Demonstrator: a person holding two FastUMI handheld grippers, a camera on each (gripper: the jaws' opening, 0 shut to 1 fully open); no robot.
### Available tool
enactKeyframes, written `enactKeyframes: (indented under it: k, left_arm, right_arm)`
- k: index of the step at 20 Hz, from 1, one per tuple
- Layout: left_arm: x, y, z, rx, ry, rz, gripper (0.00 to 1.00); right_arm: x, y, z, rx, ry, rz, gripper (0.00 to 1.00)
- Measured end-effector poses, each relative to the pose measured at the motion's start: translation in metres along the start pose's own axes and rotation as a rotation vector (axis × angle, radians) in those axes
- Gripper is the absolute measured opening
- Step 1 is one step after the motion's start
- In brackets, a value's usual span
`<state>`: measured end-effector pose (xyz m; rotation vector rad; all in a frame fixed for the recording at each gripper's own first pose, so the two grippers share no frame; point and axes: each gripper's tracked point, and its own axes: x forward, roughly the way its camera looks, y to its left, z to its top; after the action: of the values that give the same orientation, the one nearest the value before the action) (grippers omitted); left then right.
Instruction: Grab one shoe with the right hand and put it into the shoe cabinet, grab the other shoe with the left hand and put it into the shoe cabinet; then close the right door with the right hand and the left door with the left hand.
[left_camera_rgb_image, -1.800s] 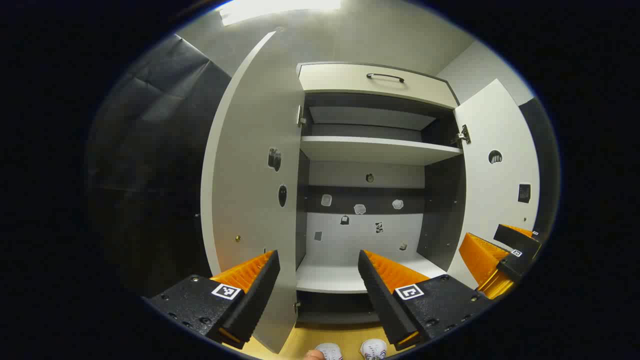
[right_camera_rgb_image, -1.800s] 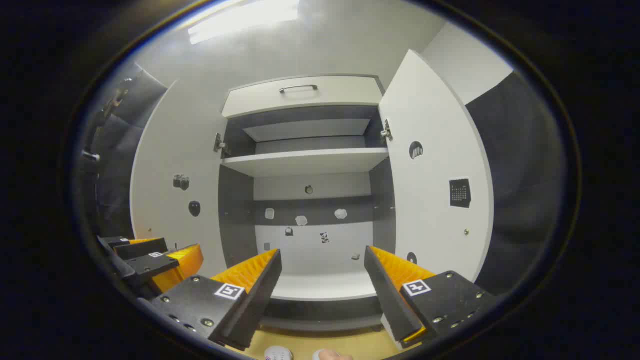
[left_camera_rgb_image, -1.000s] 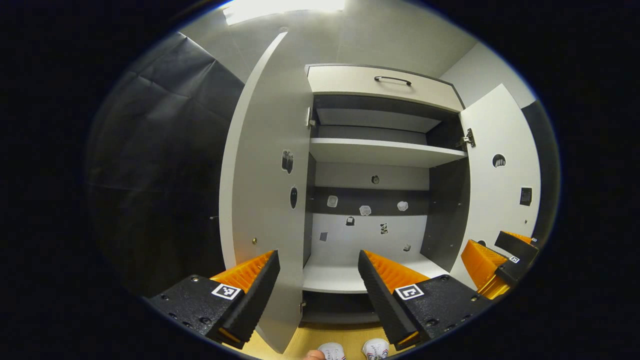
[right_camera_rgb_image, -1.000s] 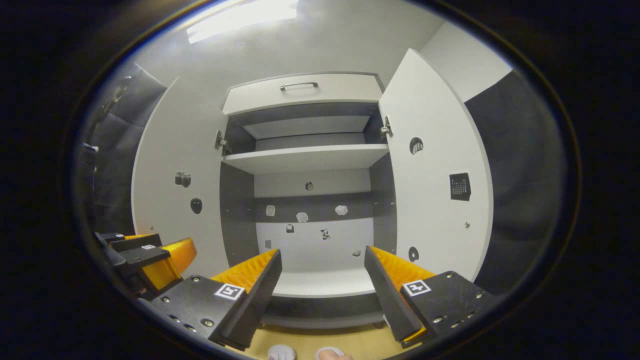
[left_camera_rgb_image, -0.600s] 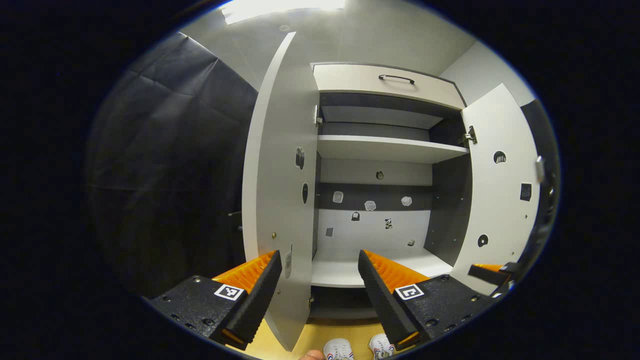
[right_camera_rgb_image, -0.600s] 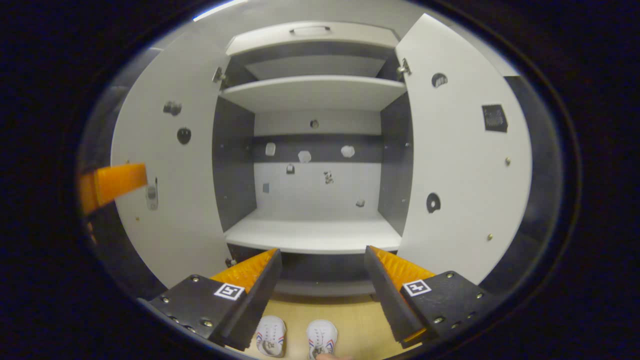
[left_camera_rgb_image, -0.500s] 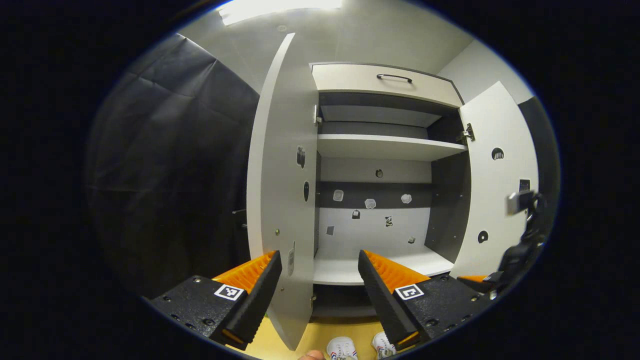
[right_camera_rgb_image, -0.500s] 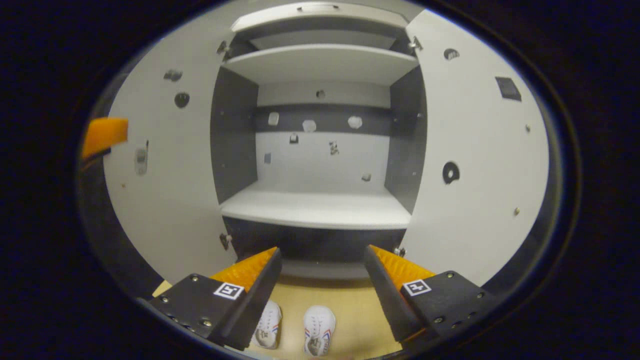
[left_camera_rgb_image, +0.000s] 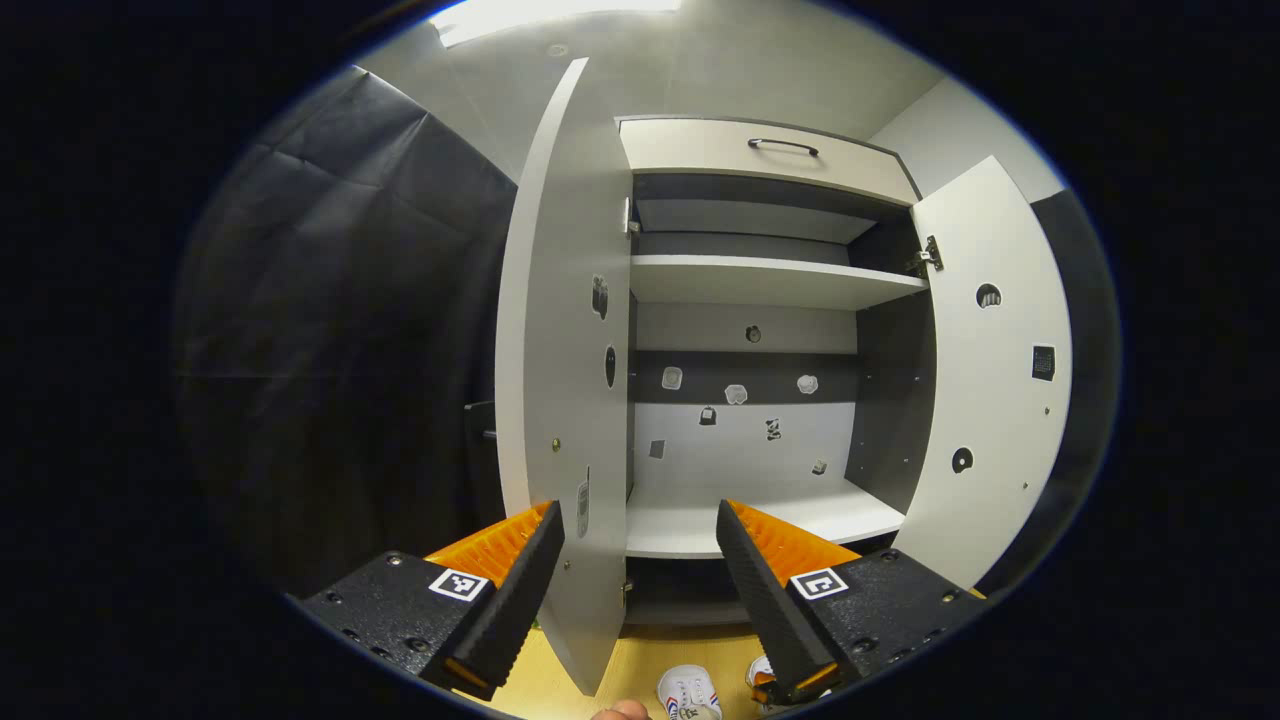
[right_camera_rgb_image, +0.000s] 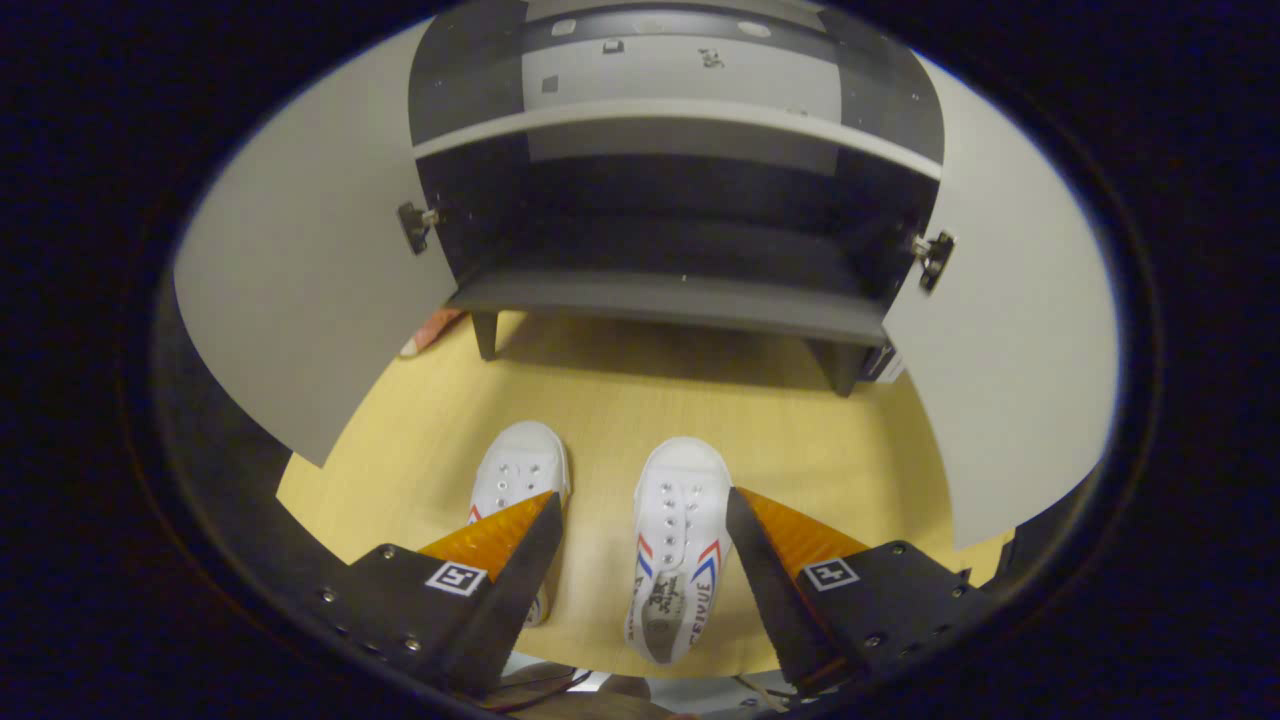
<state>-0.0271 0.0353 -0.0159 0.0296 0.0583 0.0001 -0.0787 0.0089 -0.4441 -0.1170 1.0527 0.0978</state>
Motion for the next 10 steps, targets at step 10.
enactKeyframes:
  k: [10]
  left_arm:
    - [0.002,-0.001,-0.001,0.014,0.003,-0.005,0.94]
  right_arm:
    - [0.057,0.003,-0.070,0.050,0.246,0.009,0.80]
